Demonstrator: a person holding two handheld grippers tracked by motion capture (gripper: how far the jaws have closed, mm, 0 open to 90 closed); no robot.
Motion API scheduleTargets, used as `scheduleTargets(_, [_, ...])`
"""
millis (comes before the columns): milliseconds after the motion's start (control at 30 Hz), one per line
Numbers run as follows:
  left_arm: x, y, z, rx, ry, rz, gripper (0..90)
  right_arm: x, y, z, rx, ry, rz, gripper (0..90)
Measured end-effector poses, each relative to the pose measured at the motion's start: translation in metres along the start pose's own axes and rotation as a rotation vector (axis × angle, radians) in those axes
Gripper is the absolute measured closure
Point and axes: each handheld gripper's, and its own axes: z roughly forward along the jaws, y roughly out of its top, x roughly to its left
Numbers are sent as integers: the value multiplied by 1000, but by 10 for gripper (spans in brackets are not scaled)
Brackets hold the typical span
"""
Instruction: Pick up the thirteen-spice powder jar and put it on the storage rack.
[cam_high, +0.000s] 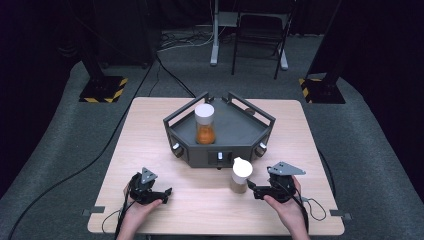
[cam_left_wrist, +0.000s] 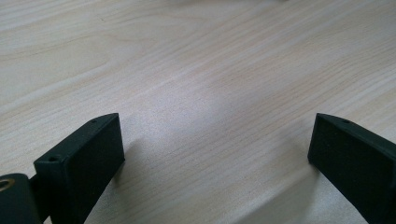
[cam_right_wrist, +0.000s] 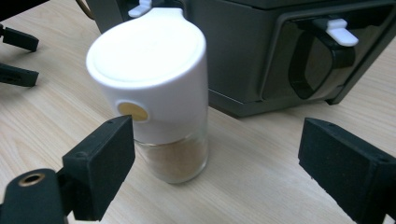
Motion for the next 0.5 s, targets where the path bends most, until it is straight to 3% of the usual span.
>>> scheduleTargets(500, [0,0,0,0,0,0,35,8,6,6,-2,34,-26,107])
